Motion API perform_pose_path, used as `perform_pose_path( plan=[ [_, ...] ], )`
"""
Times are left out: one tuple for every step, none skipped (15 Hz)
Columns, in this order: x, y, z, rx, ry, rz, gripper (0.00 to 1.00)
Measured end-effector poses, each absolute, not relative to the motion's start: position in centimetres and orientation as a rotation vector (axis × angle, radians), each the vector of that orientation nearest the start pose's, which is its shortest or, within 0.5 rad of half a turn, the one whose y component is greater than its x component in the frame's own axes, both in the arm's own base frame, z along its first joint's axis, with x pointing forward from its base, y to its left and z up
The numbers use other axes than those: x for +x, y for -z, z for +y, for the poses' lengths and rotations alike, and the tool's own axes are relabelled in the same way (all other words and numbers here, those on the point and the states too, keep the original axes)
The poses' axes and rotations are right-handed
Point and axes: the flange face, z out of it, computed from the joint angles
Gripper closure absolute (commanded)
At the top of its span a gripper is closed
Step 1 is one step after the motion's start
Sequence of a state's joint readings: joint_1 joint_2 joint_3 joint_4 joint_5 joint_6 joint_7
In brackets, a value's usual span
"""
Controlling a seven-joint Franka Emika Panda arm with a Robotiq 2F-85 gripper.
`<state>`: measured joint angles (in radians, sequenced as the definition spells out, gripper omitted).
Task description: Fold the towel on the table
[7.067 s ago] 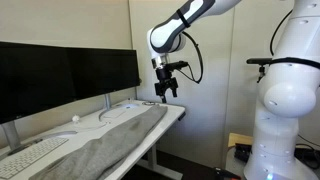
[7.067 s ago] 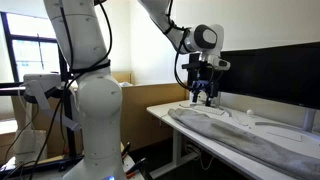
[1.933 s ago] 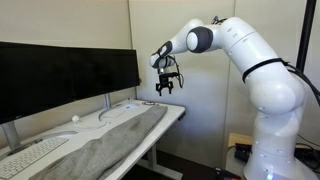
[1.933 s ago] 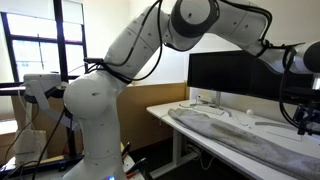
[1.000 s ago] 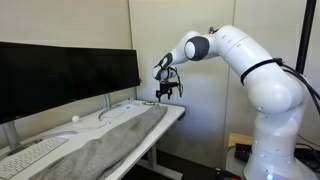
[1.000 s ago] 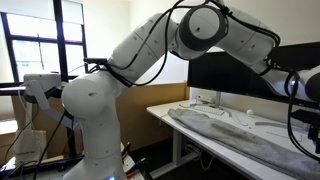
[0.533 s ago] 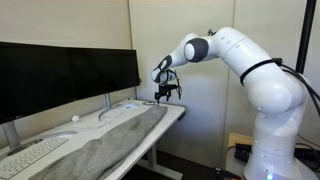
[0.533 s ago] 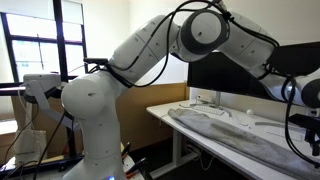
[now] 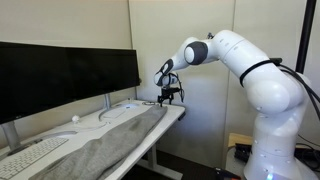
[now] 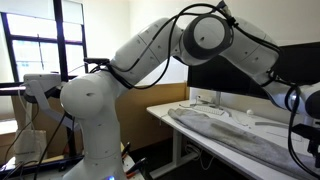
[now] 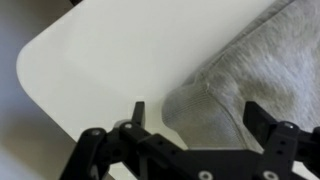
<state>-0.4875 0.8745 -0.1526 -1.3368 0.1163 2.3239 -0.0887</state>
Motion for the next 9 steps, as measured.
perform_pose_path(
  plan=[
    [62.0,-21.3,-42.5,-3.077,0.16,0.889,0.0],
    [62.0,-20.8,-42.5,-3.076,0.151,0.886,0.0],
    [62.0,-20.4,-42.4,-3.075,0.143,0.882,0.0],
    [62.0,-20.0,-42.3,-3.074,0.136,0.879,0.0],
    [62.0,-19.7,-42.1,-3.073,0.13,0.877,0.0],
    [62.0,-19.5,-42.1,-3.072,0.125,0.875,0.0],
    [61.9,-19.3,-42.0,-3.071,0.121,0.875,0.0],
    [61.9,-19.1,-42.0,-3.071,0.117,0.875,0.0],
    [61.9,-18.9,-42.1,-3.072,0.112,0.875,0.25]
  ],
)
